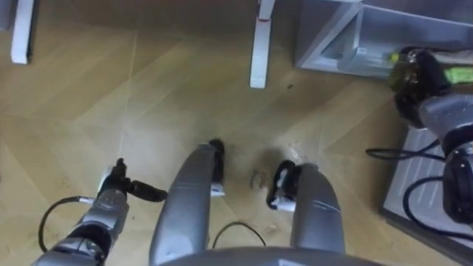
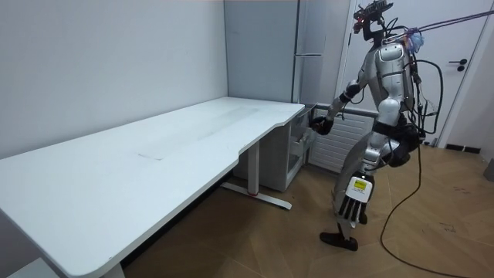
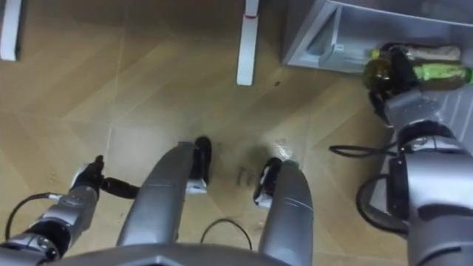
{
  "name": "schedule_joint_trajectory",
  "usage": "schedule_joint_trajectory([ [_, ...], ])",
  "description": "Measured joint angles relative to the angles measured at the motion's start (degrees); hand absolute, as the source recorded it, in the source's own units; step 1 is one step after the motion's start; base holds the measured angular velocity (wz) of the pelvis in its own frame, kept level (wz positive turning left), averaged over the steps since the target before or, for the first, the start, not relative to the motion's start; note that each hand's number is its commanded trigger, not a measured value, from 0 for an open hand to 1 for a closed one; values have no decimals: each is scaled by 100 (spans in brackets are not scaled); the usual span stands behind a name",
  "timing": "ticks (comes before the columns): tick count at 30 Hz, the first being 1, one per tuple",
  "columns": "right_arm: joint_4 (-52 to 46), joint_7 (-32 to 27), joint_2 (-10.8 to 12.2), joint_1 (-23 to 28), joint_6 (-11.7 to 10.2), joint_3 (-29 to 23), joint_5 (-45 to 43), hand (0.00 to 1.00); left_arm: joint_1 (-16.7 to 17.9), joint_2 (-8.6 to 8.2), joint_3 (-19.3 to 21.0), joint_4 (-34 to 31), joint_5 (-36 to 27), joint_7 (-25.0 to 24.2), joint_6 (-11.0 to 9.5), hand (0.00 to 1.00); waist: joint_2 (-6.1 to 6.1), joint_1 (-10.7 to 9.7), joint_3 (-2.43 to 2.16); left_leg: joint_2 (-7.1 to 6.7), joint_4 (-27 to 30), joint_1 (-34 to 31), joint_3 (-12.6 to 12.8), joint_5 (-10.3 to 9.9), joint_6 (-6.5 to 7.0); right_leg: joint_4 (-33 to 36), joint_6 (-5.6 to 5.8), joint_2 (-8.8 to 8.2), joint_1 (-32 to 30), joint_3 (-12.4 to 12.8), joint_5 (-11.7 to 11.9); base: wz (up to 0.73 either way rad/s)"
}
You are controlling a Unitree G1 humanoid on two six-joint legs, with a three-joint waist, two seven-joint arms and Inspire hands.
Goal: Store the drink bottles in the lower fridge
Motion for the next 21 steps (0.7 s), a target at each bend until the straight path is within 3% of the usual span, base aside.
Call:
schedule_joint_trajectory([
  [4, -258, -173, -14, -190, 2, 132, -61, 100, 39, 18, -183, 13, -92, 35, 6, 0, -47, -2, 5, -4, 270, -263, -26, -86, 32, 226, 15, -39, -216, -7, -76, 5],
  [16, -450, -471, -119, -622, 5, 326, -36, 100, 155, 25, -220, -119, -230, 158, 143, 0, -66, 86, -2, -80, 654, -630, -41, -202, 130, 570, 134, -165, -524, 14, -223, 2],
  [21, -471, -533, -240, -623, 5, 328, -36, 100, 181, 30, -220, -120, -231, 158, 148, 0, -61, 153, -4, -101, 699, -630, -42, -214, 132, 651, 97, -200, -525, 13, -250, 2],
])
